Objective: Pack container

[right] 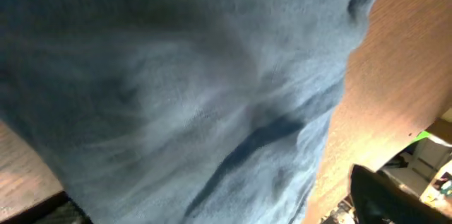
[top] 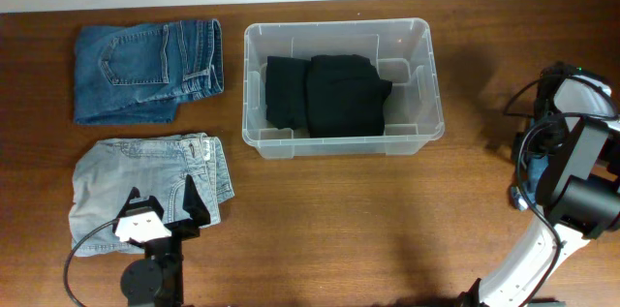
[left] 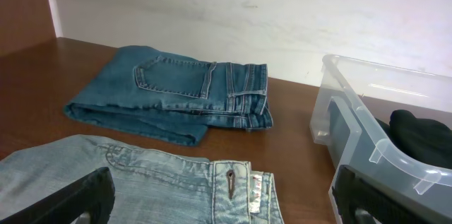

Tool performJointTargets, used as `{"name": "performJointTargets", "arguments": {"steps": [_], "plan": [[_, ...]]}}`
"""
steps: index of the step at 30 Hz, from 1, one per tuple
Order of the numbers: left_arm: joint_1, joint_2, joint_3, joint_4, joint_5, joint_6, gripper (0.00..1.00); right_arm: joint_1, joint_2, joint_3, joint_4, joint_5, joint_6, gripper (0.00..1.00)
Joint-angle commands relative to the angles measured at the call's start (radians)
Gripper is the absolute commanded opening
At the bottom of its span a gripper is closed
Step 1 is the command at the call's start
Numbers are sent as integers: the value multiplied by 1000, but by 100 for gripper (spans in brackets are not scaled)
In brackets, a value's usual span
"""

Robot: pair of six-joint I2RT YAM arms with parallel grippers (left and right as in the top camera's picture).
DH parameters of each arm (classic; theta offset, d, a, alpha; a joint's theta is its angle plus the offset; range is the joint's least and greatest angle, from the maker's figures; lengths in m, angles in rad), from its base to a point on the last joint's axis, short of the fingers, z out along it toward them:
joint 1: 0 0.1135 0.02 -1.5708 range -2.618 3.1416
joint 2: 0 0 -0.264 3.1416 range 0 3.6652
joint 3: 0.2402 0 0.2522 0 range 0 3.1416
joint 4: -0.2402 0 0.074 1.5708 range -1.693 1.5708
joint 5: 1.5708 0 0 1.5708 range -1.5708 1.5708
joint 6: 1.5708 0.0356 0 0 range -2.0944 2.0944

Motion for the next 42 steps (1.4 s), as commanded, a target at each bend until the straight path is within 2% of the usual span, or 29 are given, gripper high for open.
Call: {"name": "performJointTargets", "arguments": {"steps": [1, 3, 8, 10, 12, 14, 18, 20, 23, 25, 30, 36, 42], "plan": [[6, -5, -1, -5, -6, 9, 99, -4, 85, -22, 24, 2, 16, 78], [6, -5, -1, -5, -6, 8, 99, -4, 87, -22, 31, 2, 24, 67], [6, -5, -1, -5, -6, 8, 99, -4, 87, -22, 61, -19, 24, 64], [6, -5, -1, -5, -6, 9, 99, -4, 87, -22, 73, -32, 24, 59], [6, -5, -1, -5, -6, 9, 99, -4, 87, -22, 83, -50, 24, 46], [6, -5, -1, -5, -6, 9, 99, -4, 87, -22, 89, -63, 24, 37], [6, -5, -1, -5, -6, 9, 99, -4, 87, -22, 81, -62, 24, 36], [6, -5, -1, -5, -6, 8, 99, -4, 87, -21, 75, -62, 24, 25], [6, -5, -1, -5, -6, 8, 99, -4, 86, -10, 63, -63, 24, 4], [6, -5, -1, -5, -6, 8, 99, -4, 86, 13, 41, -63, 29, 4], [6, -5, -1, -5, -6, 9, 99, -5, 86, 141, -58, -80, 148, 4], [6, -5, -1, -5, -6, 8, 99, -1, 86, 402, -244, -154, 153, 4], [6, -5, -1, -5, -6, 9, 99, -1, 76, 724, -398, -345, 153, 4]]}}
